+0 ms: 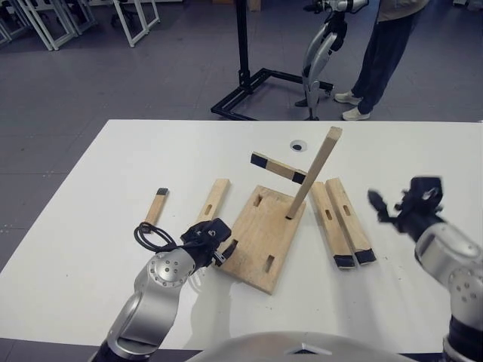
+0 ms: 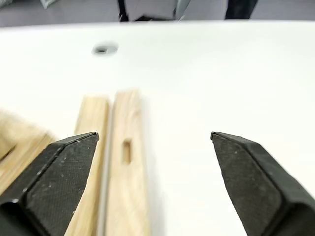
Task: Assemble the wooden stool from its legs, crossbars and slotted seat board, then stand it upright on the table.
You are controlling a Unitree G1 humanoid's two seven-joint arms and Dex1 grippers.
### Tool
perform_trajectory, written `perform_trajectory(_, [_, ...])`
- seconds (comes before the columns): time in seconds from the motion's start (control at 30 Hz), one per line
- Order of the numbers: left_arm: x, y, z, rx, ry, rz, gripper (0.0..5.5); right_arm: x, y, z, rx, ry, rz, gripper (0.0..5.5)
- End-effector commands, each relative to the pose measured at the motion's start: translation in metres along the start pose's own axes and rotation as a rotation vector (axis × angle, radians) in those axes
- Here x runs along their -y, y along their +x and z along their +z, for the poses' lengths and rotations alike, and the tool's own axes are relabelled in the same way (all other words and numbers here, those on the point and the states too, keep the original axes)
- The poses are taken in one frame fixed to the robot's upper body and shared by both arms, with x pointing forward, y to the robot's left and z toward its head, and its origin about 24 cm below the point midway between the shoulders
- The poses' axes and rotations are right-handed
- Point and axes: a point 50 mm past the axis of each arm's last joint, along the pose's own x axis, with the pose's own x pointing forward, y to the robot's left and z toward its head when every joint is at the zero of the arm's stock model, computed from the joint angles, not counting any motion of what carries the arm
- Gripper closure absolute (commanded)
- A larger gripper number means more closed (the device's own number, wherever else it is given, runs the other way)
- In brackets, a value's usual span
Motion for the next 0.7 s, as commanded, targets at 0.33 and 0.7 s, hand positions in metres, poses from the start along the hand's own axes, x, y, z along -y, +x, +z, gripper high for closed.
perform_trajectory(0.33, [0.024, 0.003, 0.033, 0.042, -0.208, -0.047, 1.61, 0.008, -0.005, -0.046, -0.22, -0.133, 0.133, 1.31])
perform_trajectory(0.7, [0.023, 0.004, 0.04, 0.1, -0.608, -0.143, 1.61, 0.011, 0.006, -0.065, -0.249, -0.2, 0.174, 1.63])
